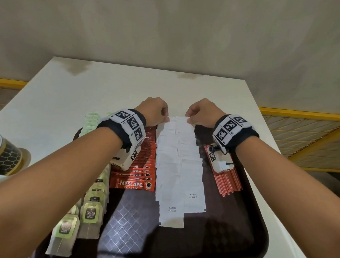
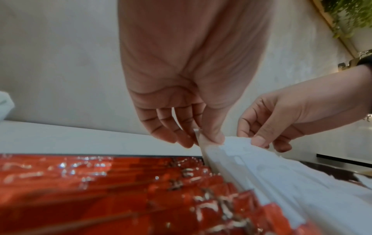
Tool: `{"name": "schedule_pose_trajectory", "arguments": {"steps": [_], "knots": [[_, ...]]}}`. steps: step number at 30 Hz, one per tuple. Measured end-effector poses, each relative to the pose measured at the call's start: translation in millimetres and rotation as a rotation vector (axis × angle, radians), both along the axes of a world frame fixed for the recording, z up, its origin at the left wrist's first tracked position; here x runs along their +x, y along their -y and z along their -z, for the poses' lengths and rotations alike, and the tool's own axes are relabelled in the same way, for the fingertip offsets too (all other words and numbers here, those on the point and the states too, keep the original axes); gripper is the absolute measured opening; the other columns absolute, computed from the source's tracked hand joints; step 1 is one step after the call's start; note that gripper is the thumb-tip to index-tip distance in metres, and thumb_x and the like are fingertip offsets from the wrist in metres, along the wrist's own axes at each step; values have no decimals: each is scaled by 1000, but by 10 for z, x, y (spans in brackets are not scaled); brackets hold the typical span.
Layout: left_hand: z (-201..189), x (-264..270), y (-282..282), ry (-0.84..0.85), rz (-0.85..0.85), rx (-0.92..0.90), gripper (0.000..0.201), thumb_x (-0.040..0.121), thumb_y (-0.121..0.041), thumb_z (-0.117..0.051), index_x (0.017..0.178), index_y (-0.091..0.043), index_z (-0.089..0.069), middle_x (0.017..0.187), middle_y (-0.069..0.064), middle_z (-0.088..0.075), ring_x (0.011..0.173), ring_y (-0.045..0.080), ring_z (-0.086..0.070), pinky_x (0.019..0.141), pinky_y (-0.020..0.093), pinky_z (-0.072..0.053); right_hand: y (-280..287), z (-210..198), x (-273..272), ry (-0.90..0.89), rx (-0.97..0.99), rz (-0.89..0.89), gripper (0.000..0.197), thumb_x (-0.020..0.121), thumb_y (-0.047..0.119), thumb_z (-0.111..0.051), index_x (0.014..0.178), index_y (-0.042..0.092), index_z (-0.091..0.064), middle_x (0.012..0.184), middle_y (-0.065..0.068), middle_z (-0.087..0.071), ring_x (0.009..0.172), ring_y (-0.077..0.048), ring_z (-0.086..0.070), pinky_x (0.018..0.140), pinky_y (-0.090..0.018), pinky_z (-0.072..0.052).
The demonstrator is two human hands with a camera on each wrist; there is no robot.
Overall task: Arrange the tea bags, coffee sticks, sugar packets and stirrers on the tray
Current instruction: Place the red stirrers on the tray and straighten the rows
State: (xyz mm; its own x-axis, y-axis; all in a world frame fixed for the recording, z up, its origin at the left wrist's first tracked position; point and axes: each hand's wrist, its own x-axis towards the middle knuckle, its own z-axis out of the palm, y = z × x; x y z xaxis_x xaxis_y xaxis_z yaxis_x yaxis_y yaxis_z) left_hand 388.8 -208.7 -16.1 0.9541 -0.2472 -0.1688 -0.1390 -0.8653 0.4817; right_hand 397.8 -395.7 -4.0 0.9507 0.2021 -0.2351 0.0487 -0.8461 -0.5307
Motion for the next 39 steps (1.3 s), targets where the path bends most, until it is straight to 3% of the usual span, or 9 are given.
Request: {"name": "schedule_pose_trajectory", "arguments": {"steps": [4, 7, 12, 17, 24, 28, 31, 34, 39], "knots": [[4, 14, -15, -4, -23, -11, 6, 91, -19, -68, 89, -15, -63, 92, 3, -60, 96, 23, -59, 79, 27, -42, -18, 13, 21, 0, -2, -2, 8, 85, 8, -70, 91, 13, -72, 89, -3, -65, 82, -16, -58, 58, -17, -46], [-3, 1, -24, -8, -33, -23, 8, 91, -19, -67, 96, -12, -66, 96, 2, -59, 100, 24, -59, 82, 28, -43, 8, 37, 10, 38, 70, 119, 8, 86, 10, -70, 91, 4, -71, 87, -8, -66, 80, -22, -65, 70, -34, -60], [-33, -26, -124, 37, -114, 1, 18, 87, -23, -69, 103, -15, -64, 107, 5, -63, 101, 26, -60, 89, 36, -50, 61, 144, 4, 8, 80, 311, 15, 78, 6, -76, 86, -5, -69, 92, -22, -71, 88, -36, -70, 82, -46, -58], [-89, -108, -157, -7, -144, 49, 25, 84, -25, -75, 103, -11, -67, 108, 9, -65, 99, 28, -61, 78, 32, -46, 3, 217, -11, 26, 107, 358, 4, 81, 0, -66, 83, -3, -69, 89, -21, -70, 82, -37, -70, 77, -46, -60], [-119, -184, -94, -13, -179, 47, 32, 83, -21, -77, 109, -7, -66, 111, 12, -65, 102, 30, -60, 75, 30, -42, -40, 173, -71, 97, 142, 331, 7, 83, -4, -62, 78, -3, -66, 80, -20, -70, 73, -35, -71, 72, -46, -61], [-129, -225, -75, -27, -182, 53, 40, 79, -22, -80, 112, -7, -63, 114, 13, -64, 105, 30, -59, 76, 31, -42, -83, 116, -147, 82, 96, 274, 8, 76, 4, -73, 82, 0, -68, 84, -13, -70, 78, -29, -70, 72, -44, -61], [-134, -251, -62, -41, -192, 51, 49, 78, -23, -81, 118, -8, -57, 116, 14, -60, 108, 31, -57, 77, 31, -41, -110, 91, -174, 49, 51, 187, 14, 76, 8, -78, 83, 1, -69, 79, -7, -67, 70, -22, -64, 67, -34, -59], [-133, -256, -53, -43, -195, 45, 54, 77, -23, -82, 120, -9, -53, 118, 14, -57, 109, 31, -56, 77, 32, -42, -128, 92, -178, 44, 13, 132, 8, 79, 7, -76, 81, 3, -70, 69, -1, -62, 62, -13, -57, 55, -22, -45], [-128, -272, -58, -1, -155, 52, 42, 76, -24, -83, 107, -12, -57, 108, 10, -61, 101, 29, -58, 77, 34, -46, -109, 102, -178, 49, -31, 63, 5, 81, 6, -75, 81, 5, -70, 66, 4, -59, 63, -8, -54, 54, -18, -40]]}}
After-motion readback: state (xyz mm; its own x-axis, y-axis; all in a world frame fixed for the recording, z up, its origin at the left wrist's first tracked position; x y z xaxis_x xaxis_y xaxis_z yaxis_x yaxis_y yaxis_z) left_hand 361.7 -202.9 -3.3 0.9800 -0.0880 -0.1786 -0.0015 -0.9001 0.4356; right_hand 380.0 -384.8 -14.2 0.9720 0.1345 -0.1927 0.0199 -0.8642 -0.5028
